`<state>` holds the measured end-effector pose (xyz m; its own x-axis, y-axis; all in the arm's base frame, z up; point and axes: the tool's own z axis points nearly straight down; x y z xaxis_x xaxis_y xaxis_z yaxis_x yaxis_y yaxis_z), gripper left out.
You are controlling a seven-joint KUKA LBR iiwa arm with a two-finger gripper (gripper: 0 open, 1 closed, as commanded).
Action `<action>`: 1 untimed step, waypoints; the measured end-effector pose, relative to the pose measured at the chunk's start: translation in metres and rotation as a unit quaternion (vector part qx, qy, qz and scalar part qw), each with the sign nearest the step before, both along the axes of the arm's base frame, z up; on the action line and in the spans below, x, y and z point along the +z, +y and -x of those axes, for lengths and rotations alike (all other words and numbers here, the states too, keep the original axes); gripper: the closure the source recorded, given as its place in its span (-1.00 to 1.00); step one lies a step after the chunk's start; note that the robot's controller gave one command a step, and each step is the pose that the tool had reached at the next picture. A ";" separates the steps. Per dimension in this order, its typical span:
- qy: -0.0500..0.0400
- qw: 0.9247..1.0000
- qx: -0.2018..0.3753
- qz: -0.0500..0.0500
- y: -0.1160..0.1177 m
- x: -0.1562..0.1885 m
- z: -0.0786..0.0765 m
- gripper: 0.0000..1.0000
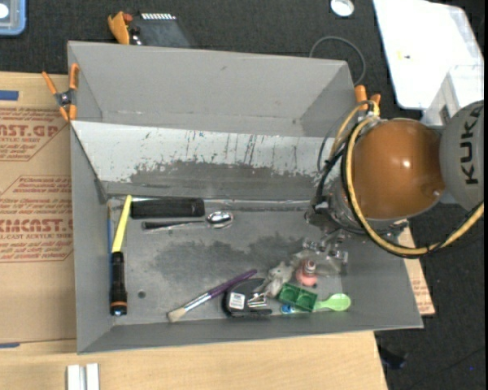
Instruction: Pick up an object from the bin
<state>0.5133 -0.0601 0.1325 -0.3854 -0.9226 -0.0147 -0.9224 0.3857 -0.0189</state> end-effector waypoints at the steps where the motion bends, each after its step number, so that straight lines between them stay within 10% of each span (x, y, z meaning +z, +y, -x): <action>1: -0.001 1.000 0.000 0.000 0.001 0.009 0.000 1.00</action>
Offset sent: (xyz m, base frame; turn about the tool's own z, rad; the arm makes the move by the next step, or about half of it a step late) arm 0.0001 0.0003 0.0525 0.0003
